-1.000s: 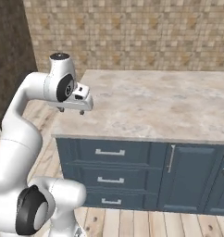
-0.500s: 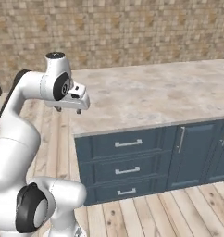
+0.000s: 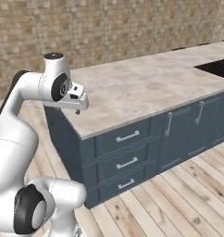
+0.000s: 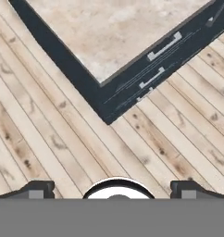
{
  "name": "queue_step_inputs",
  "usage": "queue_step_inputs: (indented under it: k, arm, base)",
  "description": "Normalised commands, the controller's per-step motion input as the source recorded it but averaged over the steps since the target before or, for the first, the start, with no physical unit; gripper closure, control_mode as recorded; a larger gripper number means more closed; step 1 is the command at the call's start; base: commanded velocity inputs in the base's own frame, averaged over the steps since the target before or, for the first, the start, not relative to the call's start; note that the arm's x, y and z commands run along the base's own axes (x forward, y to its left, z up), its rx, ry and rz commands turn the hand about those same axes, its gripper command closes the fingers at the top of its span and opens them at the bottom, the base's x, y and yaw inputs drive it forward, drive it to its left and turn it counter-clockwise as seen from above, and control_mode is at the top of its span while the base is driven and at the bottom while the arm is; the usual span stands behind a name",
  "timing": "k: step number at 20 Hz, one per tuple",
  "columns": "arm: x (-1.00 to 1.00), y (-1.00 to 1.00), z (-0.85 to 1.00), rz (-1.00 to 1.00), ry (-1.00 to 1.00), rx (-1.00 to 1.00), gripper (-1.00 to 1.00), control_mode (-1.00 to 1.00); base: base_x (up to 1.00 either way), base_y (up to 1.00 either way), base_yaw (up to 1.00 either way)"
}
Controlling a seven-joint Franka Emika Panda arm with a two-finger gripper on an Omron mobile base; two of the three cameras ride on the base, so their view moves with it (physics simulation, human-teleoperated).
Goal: Take a straw from the drawer in front and place it inside the glass cup on the dining counter.
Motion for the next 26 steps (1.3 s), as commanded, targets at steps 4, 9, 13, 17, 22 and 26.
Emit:
queue_step_inputs:
  k: [4, 9, 13, 17, 22, 26]
  arm:
    - [0.00, 0.00, 0.00, 0.00, 0.00, 0.00, -1.00, 1.00]
    - [0.00, 0.00, 0.00, 0.00, 0.00, 0.00, -1.00, 1.00]
    - [0.00, 0.00, 0.00, 0.00, 0.00, 0.00, -1.00, 1.00]
    - [0.00, 0.00, 0.00, 0.00, 0.00, 0.00, -1.00, 1.00]
    - [0.00, 0.00, 0.00, 0.00, 0.00, 0.00, -1.00, 1.00]
    - [-0.22, 0.01, -0.04, -0.01, 0.00, 0.07, -1.00, -1.00]
  base:
    - [0.25, 0.73, -0.49]
    - [0.25, 0.56, -0.39]
    - [0.03, 0.45, -0.31]
    - [-0.01, 0.50, -0.25]
    - [-0.05, 0.41, -0.19]
    - [-0.28, 0.17, -0.07]
